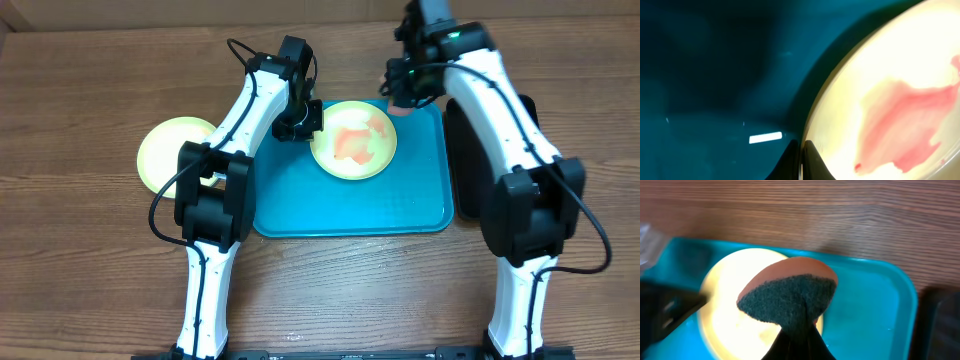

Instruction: Clean dirty plates on tray and stack at the side

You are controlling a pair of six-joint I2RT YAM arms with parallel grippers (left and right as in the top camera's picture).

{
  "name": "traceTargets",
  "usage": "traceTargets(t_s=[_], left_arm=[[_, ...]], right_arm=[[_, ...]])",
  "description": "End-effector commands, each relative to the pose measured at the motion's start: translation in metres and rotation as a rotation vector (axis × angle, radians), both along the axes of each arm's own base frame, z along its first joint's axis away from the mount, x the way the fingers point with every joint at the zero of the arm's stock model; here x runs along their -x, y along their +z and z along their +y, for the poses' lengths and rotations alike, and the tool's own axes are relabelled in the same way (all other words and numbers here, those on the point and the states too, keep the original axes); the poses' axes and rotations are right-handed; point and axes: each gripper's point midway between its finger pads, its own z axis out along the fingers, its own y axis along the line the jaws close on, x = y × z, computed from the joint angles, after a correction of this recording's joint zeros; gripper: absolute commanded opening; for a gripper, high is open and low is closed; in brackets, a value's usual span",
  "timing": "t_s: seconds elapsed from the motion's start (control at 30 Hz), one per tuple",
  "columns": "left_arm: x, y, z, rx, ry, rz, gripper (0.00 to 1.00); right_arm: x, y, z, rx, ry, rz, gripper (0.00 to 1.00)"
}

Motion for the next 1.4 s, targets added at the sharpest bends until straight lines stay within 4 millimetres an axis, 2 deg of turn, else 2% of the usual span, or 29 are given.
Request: traceTargets(t_s=[0.0,0.1,0.27,0.47,0.7,0.83,1.07,1.23,1.37], left_arm=[[-0.005,-0.012,0.003,-0.019,-0.012,-0.027,0.04],[-0.01,-0.018,0.001,-0.009,-0.012,-0.053,0.04],[-0.007,-0.024,-0.009,0.05,-0.022,-0.043,0.04],[-0.009,-0.013,-0.036,0.206,-0.077,-0.057,0.04],[-0.006,-0.01,-0.049,0.246,-0.099,-0.057,0.04],[-0.004,-0.009,-0.052,0.248,-0.105,-0.055,0.04],[-0.004,-0.009,-0.051,0.248,-0.103,-0.054,0.04],[-0.004,-0.01,-0.05,0.247,-0.102,-0.051,0.04],[-0.004,-0.01,-0.05,0.247,-0.103,-0.051,0.04]], right_arm=[[0.019,0.007,0.028,-0.119,0.196,0.003,0.04],[0.033,-0.01,0.038,-0.093,0.315,0.018,0.04],[0.052,-0.035,0.052,-0.042,0.511,0.01,0.04],[0.074,-0.062,0.048,-0.009,0.648,0.045,0.04],[0.071,-0.088,0.05,0.013,0.73,-0.023,0.04],[0.065,-0.104,0.044,0.088,0.783,-0.074,0.04],[0.06,-0.107,0.04,0.127,0.799,-0.097,0.04],[0.074,-0.105,0.053,0.044,0.826,-0.071,0.04],[0.08,-0.108,0.057,0.04,0.836,-0.06,0.04]])
